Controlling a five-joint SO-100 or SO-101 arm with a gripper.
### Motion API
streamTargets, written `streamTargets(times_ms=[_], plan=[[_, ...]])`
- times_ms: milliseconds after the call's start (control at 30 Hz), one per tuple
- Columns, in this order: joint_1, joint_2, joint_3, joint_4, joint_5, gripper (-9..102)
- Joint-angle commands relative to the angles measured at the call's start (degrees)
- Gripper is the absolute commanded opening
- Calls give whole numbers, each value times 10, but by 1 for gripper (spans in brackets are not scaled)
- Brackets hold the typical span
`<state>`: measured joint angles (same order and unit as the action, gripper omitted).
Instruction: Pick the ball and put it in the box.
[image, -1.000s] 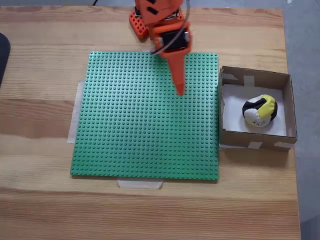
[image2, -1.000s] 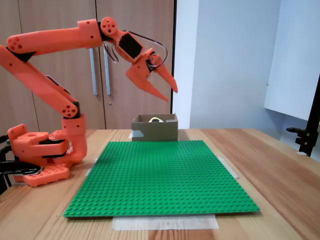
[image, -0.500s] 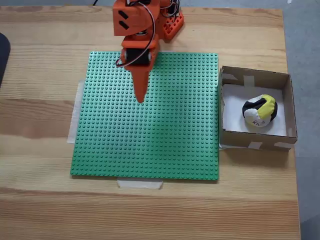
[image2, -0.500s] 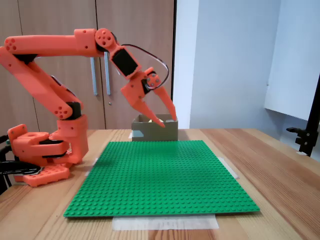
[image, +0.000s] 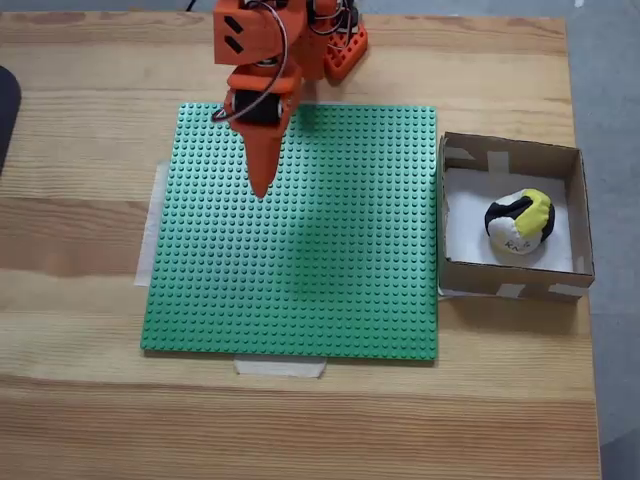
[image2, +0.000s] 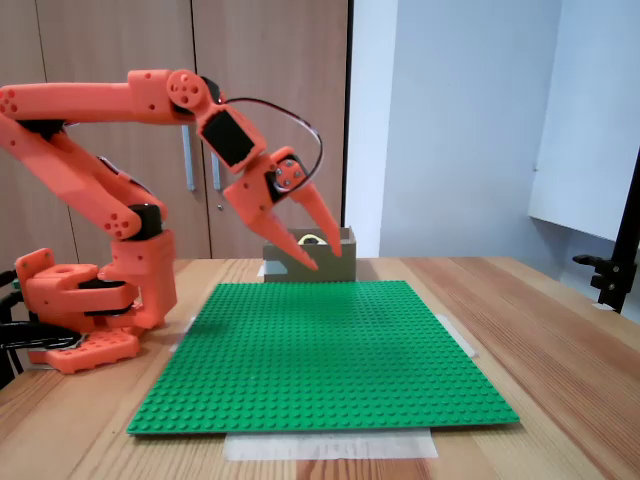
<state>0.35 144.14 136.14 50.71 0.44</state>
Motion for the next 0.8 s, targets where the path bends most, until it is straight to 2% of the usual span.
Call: streamTargets(times_ms=[0, 767], plan=[[-4, 33, 6, 3, -4, 16], [-33, 230, 180, -5, -33, 15]])
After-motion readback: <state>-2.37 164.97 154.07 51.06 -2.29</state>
